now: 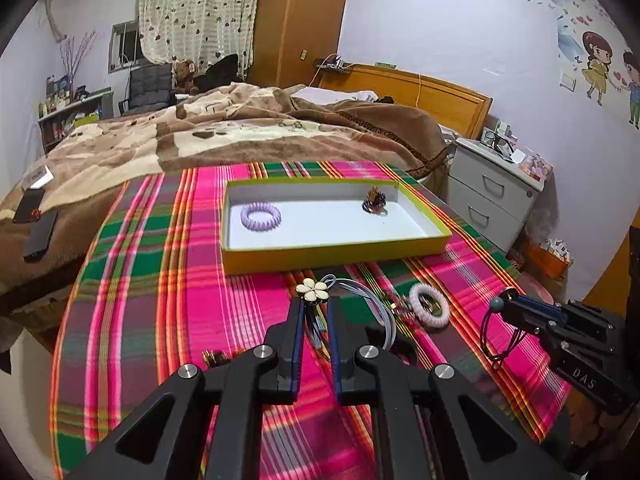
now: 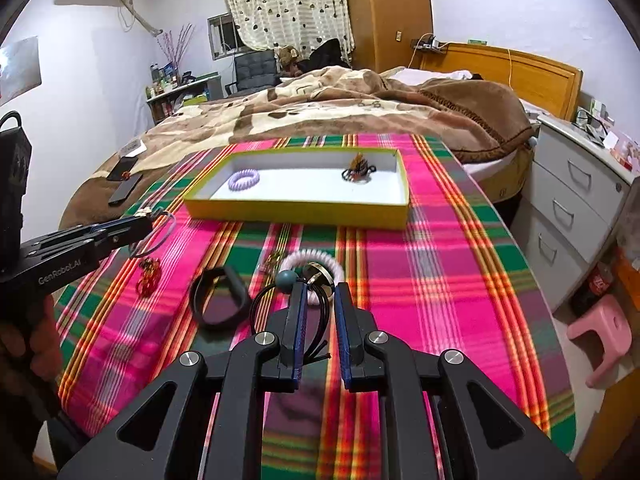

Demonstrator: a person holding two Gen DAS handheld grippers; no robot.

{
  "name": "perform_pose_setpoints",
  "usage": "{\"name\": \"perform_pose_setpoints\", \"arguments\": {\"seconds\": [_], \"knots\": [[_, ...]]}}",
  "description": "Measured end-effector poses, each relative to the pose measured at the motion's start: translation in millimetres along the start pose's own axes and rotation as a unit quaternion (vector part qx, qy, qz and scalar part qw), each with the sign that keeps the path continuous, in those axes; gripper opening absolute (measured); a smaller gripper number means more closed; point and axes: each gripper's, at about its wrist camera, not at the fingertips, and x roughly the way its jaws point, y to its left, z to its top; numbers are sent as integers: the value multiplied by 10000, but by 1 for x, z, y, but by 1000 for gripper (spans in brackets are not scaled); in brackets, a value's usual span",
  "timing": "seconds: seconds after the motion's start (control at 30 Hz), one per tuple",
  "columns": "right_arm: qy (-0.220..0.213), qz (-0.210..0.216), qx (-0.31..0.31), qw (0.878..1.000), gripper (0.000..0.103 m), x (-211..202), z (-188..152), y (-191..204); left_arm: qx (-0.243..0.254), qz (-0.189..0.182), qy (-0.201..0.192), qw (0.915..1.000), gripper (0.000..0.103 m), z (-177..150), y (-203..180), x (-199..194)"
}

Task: Organize jewelry
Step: 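Lower the flower clip into the box with the left tool while the right tool releases the hair band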

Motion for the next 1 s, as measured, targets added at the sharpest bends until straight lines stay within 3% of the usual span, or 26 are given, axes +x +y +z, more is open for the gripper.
{"name": "perform_pose_setpoints", "arguments": {"seconds": [0.63,1.0], "knots": [[-166,-223,-128,9995,14,57,77,-28,200,221,-81,9995,11,66,26,57],[137,-353,-158,9992,14,121,108,-44,146,311,338,9988,11,82,46,121]]}}
